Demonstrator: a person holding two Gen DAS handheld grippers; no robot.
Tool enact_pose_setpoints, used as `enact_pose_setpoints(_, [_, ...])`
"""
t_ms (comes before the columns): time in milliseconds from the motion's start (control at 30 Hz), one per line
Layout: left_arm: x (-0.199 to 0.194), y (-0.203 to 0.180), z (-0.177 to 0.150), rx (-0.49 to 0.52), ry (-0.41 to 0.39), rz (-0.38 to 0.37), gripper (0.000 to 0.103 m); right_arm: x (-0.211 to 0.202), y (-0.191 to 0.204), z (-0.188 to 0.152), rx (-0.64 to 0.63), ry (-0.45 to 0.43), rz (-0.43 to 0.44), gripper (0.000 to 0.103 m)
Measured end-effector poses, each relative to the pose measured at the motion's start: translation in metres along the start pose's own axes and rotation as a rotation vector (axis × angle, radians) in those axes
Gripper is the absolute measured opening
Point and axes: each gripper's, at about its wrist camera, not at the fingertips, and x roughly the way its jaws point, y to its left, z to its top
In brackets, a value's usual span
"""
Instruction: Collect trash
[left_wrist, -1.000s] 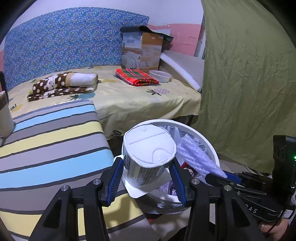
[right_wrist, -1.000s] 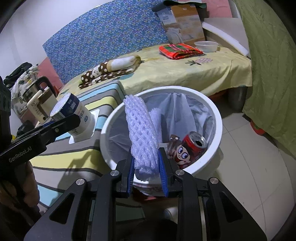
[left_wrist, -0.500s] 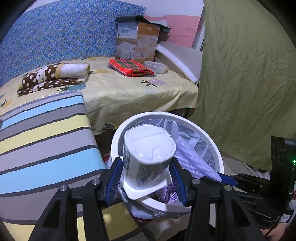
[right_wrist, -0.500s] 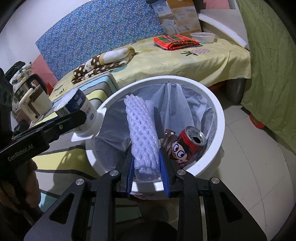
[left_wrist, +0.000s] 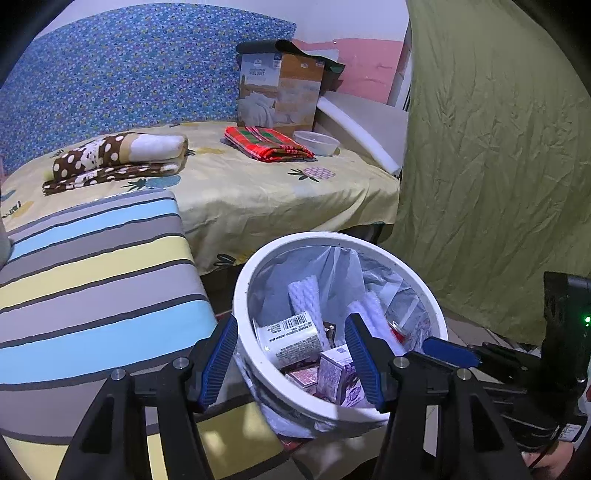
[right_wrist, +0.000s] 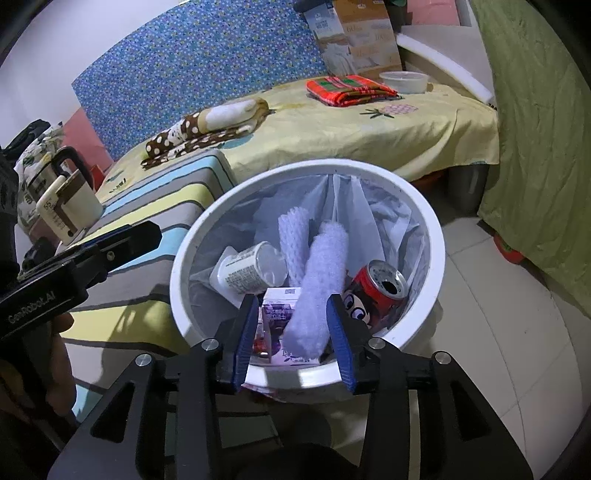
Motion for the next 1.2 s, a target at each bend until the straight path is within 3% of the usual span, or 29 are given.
enact_pose_setpoints(367, [-0.04,0.002,-0.018,-0.007,-0.025,0.042,0.06,-0.026,0.021,-0.006,-0.031,-0.051,0.01,0.043])
enact_pose_setpoints(567, [-0.068,0.003,-0.034,0.005,-0.04,0.068,0.06,-0.037,0.042,-0.011,-0.065,-0.088,0.025,0.051])
enact_pose_setpoints(1200, [-0.139,0.034,-0.086,-0.04,-0.09,0.206,0.06,-0.06,0.081,-0.038,-0.145,-0.131,0.037,0.051])
